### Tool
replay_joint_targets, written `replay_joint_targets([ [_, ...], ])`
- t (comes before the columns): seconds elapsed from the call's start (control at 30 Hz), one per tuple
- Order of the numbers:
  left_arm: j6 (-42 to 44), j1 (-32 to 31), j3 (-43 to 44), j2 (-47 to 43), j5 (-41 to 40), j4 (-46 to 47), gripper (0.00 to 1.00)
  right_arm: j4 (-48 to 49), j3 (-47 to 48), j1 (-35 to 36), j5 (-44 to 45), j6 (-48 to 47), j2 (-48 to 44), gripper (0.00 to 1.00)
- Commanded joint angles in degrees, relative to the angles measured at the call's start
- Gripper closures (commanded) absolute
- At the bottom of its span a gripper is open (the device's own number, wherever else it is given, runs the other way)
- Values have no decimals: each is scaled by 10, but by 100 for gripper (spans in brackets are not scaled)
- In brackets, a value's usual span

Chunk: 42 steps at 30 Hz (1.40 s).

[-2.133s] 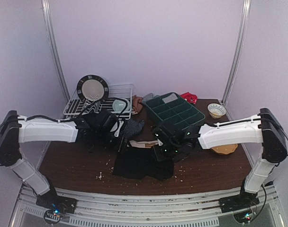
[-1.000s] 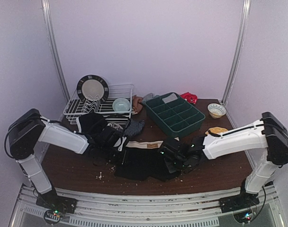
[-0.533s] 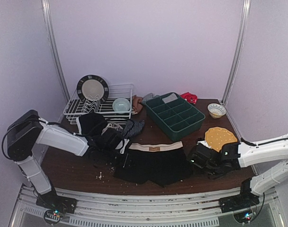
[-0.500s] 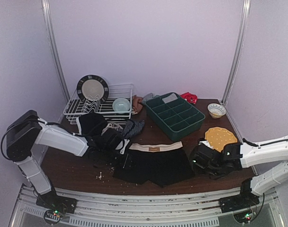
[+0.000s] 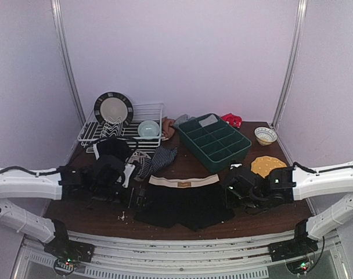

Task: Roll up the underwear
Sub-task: Adjust the underwear at the center of the board, then pick up the underwear from the center of the board.

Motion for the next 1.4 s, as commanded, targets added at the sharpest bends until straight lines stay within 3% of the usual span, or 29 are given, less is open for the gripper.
replay_joint_targets([
  [0.0, -59, 2, -79, -70, -70, -42, 2, 86, 41, 10, -46, -48, 66, 51],
  [0.23, -51, 2, -91, 6, -53, -2, 24, 94, 133, 17, -78, -76, 160, 57],
  [0.43, -35, 3, -75, 74, -40, 29, 45, 94, 161, 20, -82, -82, 177, 60],
  [0.73, -31, 3, -85, 125, 2, 77, 65, 88, 197, 20, -75, -93, 199, 61],
  [0.93, -16, 2, -83, 122, 11, 78, 100, 92, 243, 15, -62, -87, 238, 59],
  [1.17, 13, -4, -97, 25, 2, 53, 100, 101, 343, -16, -118, -56, 349, 50],
  [1.37, -3, -4, -121, 23, 12, 66, 100, 70, 469, -15, -137, -56, 461, 49],
])
